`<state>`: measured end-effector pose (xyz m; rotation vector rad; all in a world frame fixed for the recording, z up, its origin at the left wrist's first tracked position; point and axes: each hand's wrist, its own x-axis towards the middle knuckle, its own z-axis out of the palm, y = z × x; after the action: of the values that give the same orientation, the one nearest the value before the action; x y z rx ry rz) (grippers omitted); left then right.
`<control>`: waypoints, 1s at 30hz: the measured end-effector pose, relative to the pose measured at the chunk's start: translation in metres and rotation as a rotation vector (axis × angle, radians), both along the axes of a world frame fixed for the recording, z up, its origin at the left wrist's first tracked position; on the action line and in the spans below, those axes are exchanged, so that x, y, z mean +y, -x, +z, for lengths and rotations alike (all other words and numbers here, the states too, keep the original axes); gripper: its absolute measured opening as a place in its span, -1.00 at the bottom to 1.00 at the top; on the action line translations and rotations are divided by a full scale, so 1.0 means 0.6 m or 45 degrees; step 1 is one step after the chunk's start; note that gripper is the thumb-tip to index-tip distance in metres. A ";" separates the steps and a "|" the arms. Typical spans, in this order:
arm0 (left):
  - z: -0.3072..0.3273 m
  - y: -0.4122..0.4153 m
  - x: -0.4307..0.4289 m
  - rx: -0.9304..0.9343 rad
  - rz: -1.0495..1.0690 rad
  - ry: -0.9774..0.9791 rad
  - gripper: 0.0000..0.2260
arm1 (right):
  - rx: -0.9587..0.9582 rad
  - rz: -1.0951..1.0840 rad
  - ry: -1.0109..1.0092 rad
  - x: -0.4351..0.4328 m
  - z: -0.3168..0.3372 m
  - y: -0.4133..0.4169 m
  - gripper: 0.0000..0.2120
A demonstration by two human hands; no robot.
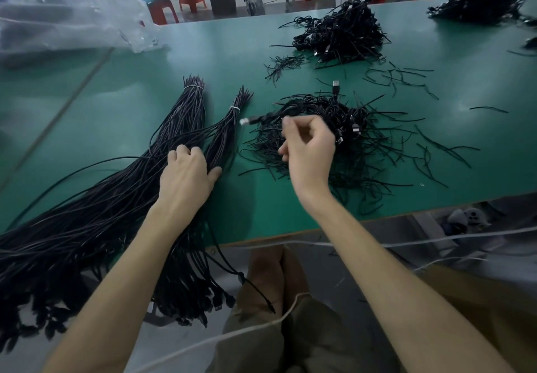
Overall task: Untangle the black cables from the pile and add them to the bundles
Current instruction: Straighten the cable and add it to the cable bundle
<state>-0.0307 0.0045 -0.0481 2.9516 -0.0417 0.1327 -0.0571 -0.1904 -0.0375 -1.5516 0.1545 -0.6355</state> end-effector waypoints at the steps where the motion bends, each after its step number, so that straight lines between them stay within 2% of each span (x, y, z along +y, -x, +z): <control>1: -0.001 0.001 -0.001 0.013 -0.001 -0.036 -0.59 | 0.005 -0.021 -0.017 -0.011 0.012 -0.011 -0.88; 8: 0.001 -0.009 -0.003 0.003 0.042 0.065 -0.74 | 0.205 -0.222 -0.283 -0.111 0.047 -0.098 -0.87; 11: 0.000 -0.014 0.002 0.065 0.077 0.189 -0.74 | 0.328 -0.146 -0.262 -0.138 0.037 -0.115 -0.81; 16: 0.004 -0.019 0.003 0.057 0.037 0.460 -0.79 | 0.416 -0.002 -0.068 -0.141 0.011 -0.106 -0.85; 18: 0.010 -0.018 -0.007 0.031 -0.003 0.499 -0.82 | 0.370 -0.016 0.081 -0.129 0.003 -0.096 -0.78; 20: 0.018 -0.016 -0.025 0.067 -0.067 0.643 -0.83 | 0.291 0.038 0.257 -0.111 0.000 -0.081 -0.78; 23: 0.036 -0.001 -0.056 0.128 -0.224 0.833 -0.83 | 0.198 0.379 0.569 -0.072 0.001 -0.055 -0.66; 26: 0.052 0.017 -0.076 0.159 -0.417 0.845 -0.84 | 0.201 0.764 0.783 -0.029 -0.004 -0.033 -0.47; 28: 0.058 0.023 -0.077 0.216 -0.511 0.856 -0.84 | 0.209 0.825 0.858 -0.013 -0.013 -0.025 -0.59; 30: 0.055 0.021 -0.070 0.210 -0.514 0.813 -0.82 | 0.241 0.749 0.886 -0.014 -0.022 -0.024 -0.68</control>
<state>-0.0436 -0.0376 -0.0150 2.2524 -0.4725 -0.1323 -0.0428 -0.1986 -0.0505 -2.1947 -0.4164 -0.0565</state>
